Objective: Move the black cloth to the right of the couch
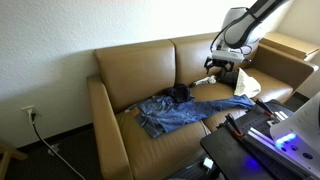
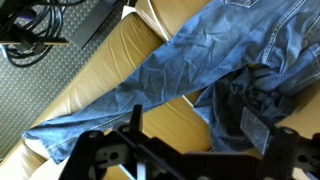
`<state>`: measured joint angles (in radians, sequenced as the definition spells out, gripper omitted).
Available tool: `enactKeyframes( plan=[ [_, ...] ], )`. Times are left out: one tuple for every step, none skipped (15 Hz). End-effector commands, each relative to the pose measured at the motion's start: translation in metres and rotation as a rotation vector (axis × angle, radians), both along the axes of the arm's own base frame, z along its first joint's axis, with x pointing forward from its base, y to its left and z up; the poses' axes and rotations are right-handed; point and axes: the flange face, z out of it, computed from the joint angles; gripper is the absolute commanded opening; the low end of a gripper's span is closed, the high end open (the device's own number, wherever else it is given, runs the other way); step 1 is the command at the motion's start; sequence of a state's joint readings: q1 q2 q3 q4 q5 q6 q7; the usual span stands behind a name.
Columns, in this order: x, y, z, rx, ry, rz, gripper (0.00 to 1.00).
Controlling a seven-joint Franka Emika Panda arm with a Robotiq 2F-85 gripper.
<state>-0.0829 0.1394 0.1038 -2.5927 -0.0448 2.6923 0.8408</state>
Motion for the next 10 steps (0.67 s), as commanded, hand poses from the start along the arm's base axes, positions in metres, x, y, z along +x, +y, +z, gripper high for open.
enactKeyframes(
  plan=[
    [0.008, 0.008, -0.009, 0.044, 0.02, 0.021, 1.0],
    [0.017, 0.015, -0.017, 0.078, 0.033, 0.04, 1.0],
    [0.024, 0.018, -0.022, 0.093, 0.04, 0.049, 1.0],
    [0.028, 0.019, -0.024, 0.098, 0.042, 0.052, 1.0],
    [0.03, 0.018, -0.024, 0.1, 0.042, 0.052, 1.0],
    [0.03, 0.017, -0.024, 0.1, 0.041, 0.051, 1.0],
    [0.026, 0.02, -0.027, 0.126, 0.066, 0.121, 1.0],
    [0.024, 0.022, -0.037, 0.141, 0.062, 0.206, 1.0],
    [0.026, 0.022, -0.047, 0.143, 0.059, 0.258, 1.0],
    [0.027, 0.021, -0.057, 0.147, 0.064, 0.32, 1.0]
  ],
)
